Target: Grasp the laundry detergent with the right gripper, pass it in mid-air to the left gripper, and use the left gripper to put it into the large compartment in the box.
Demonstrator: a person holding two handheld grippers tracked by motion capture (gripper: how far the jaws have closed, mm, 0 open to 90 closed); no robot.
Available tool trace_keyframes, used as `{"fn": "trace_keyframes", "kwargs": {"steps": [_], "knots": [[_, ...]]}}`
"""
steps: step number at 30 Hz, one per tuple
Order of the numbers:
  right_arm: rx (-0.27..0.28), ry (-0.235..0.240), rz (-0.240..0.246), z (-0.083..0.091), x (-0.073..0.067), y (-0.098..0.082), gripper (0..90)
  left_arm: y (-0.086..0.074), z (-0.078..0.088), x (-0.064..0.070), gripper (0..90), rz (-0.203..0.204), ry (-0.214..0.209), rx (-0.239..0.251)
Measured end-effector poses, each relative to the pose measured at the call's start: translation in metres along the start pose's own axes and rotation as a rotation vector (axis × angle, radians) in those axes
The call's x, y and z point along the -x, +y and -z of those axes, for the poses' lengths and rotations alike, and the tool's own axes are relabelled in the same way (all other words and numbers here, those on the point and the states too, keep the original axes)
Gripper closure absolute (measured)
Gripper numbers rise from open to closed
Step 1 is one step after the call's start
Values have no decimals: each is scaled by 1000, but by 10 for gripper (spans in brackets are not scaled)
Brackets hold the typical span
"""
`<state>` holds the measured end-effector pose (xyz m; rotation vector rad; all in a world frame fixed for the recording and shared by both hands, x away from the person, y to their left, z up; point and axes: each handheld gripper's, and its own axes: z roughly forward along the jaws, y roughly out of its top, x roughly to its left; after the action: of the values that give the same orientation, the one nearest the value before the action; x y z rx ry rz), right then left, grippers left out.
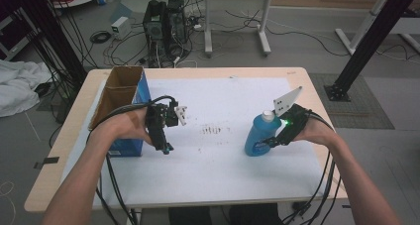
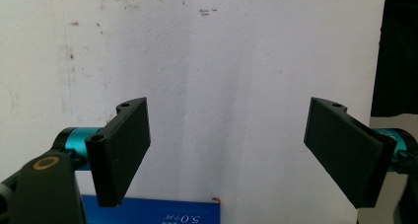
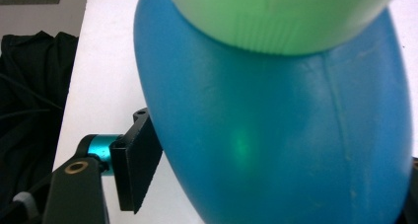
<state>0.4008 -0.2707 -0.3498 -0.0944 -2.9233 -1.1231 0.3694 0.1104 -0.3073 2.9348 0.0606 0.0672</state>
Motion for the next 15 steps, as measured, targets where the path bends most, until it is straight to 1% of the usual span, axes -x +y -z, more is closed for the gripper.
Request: {"fn": "trace_keyframes", "kwargs": {"steps": [1,8,9,10,11,12,14,15], "knots": [[-3,2,5,0,0,0,253,0,0,0,178,1,1,2],[-2,4,-2,-2,1,-1,275,0,0,1,178,0,3,2],[-3,5,0,-2,1,-1,281,0,0,1,178,9,3,11],[-1,-1,-2,-2,1,-1,290,0,0,1,178,9,4,11],[0,0,9,-2,2,-1,295,0,0,1,178,7,5,4],[-1,0,2,-1,2,-2,300,0,1,1,178,-3,4,-4],[0,1,1,-1,2,-2,309,0,0,1,178,0,4,3],[-2,4,-3,-1,2,-2,310,0,0,1,178,9,4,10]]}}
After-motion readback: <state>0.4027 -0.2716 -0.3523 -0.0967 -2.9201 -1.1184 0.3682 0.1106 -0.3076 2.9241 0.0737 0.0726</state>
